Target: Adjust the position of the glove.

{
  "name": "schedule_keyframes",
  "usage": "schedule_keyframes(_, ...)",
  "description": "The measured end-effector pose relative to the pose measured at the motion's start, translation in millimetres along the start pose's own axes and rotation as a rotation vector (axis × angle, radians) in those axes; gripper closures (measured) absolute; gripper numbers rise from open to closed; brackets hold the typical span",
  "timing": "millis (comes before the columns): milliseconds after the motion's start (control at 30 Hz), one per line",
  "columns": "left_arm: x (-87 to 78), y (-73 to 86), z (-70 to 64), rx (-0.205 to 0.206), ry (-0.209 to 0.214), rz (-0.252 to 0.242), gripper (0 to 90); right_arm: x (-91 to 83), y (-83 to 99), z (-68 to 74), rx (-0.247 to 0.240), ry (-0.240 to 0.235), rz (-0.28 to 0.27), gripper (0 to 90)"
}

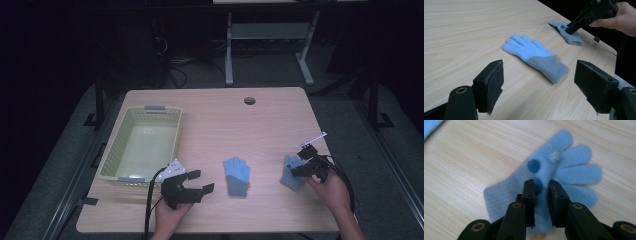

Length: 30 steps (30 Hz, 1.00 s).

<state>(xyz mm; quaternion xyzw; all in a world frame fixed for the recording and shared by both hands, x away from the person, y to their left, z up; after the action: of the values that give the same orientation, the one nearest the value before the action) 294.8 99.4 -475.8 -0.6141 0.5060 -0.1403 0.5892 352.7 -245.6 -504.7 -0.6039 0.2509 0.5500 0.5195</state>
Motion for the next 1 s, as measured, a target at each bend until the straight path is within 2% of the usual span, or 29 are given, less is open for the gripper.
schedule_keyframes(200, -0.5, 0.1, 1.2, -0.001, -0.005, 0.001, 23.4, -8.8, -2.6, 4.8, -0.010, -0.013, -0.017, 79.6)
schedule_keyframes(400, -0.2, 0.9, 0.0, -0.003, -0.003, 0.005, 23.4, -17.6, -5.1, 8.7, -0.032, -0.005, -0.021, 81.0)
schedule_keyframes(567, -1.9, -0.4, 1.0, -0.002, -0.007, 0.000, 23.4, -29.1, -10.9, 13.9, -0.058, -0.003, -0.048, 81.0)
schedule_keyframes(833, -3.3, -1.2, 1.3, 0.000, -0.012, -0.006, 23.4, -44.9, -22.9, 28.2, -0.107, -0.003, -0.079, 81.0)
schedule_keyframes(867, -3.6, -0.9, 1.4, 0.000, -0.012, 0.002, 23.4, -48.7, -27.3, 34.9, -0.121, -0.011, -0.090, 80.7)
schedule_keyframes(1000, -3.6, -1.2, 1.6, 0.000, -0.012, -0.003, 23.4, -52.3, -32.3, 43.6, -0.147, -0.015, -0.094, 80.7)
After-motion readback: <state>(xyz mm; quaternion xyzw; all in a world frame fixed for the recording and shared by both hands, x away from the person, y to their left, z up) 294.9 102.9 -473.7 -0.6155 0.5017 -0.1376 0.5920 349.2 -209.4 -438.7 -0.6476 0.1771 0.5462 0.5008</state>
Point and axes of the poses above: each handheld gripper's, and its own axes: x roughly forward along the jaws, y roughly out of its underside, z roughly to its left, the point moved 7 cm from there along x, roughly forward along the jaws, and after that the axes turned 4 degrees about x, right-handed, at the moved point
